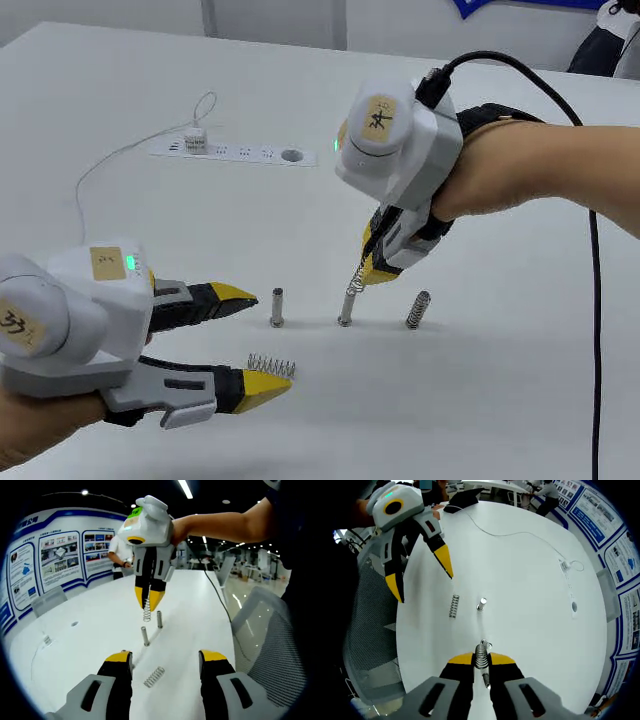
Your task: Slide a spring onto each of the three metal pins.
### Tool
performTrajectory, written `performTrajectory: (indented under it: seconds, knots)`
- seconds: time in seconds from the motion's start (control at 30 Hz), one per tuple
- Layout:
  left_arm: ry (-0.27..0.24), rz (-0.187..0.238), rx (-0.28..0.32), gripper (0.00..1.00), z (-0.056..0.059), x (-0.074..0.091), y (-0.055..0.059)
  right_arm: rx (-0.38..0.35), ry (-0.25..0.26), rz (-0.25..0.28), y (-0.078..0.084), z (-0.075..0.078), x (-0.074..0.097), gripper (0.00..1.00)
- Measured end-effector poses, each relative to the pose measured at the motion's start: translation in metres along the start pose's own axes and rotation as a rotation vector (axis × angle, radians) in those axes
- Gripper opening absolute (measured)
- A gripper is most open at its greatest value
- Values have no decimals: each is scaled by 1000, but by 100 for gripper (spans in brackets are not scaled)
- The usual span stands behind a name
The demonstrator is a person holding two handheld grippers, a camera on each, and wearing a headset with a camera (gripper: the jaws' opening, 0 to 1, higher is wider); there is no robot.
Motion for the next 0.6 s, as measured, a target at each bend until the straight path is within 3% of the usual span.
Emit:
performTrajectory:
  seconds: [0.6]
  knots:
    - [-32,4,47,60,-5,9,10,-9,-33,-55,1,8,-23,12]
Point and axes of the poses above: the centre of the closed fingertips' face, and the gripper's own axes: x roughly backward along the fingers, z roughly to its right, y roughly out of its underside, the point moved 4 cm from there along x, roughly backward along the fingers, and after that the axes turned 10 degrees about -z, right-handed, at the moved point
